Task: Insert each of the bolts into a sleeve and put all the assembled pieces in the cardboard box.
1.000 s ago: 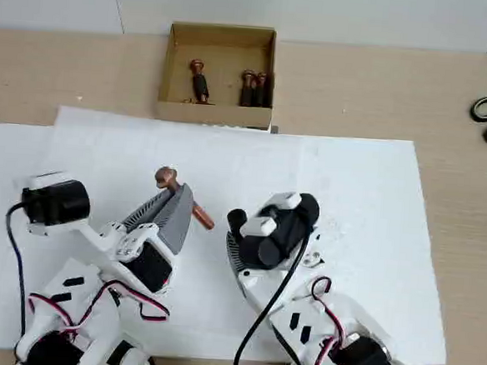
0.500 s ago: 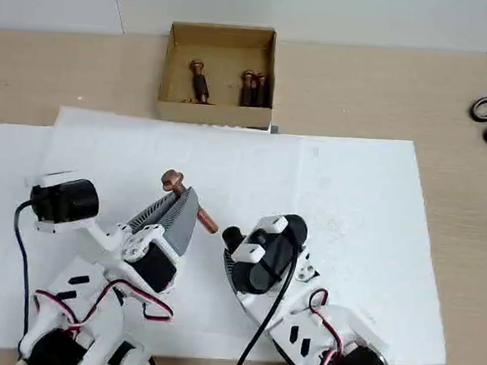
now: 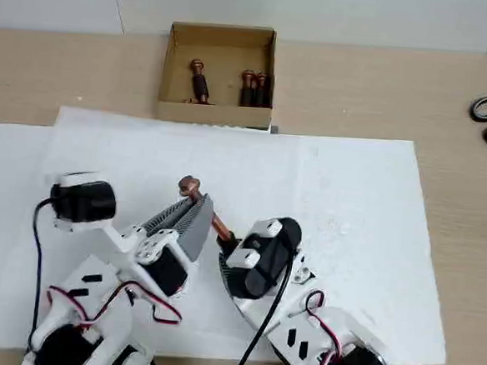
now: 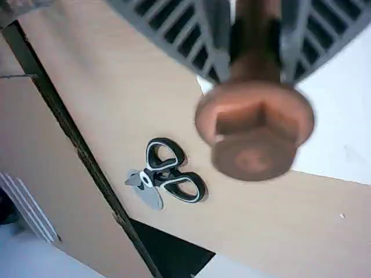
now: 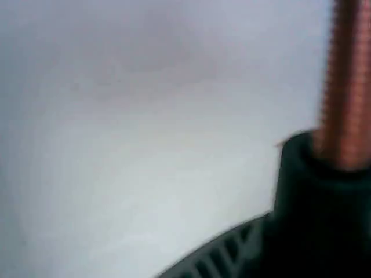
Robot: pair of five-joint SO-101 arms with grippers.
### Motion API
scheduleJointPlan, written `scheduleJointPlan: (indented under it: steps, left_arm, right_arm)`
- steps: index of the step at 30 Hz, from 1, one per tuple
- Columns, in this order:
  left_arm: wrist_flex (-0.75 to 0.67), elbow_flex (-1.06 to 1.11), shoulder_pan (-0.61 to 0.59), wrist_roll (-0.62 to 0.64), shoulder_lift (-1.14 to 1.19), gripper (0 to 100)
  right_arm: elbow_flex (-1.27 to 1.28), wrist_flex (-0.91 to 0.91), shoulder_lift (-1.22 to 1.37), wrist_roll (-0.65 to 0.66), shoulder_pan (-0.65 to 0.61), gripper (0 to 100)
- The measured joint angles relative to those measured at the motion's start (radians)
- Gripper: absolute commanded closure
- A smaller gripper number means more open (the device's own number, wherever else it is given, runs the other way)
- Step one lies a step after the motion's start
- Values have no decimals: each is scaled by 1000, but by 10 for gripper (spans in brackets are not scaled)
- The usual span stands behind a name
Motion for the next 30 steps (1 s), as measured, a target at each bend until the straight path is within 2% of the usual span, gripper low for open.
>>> scheduleJointPlan:
  steps: [8, 16, 23, 30]
  left_arm:
    - [-21, 5, 2, -49, 0, 995]
    - [26, 2, 8, -74, 0, 995]
    - [129, -8, 97, -83, -6, 995]
    - [235, -9, 180, -153, -2, 995]
  right_arm:
    - [0, 0, 0, 0, -11, 995]
    - [0, 0, 0, 0, -11, 995]
    - [0, 0, 0, 0, -11, 995]
    - [0, 0, 0, 2, -14, 995]
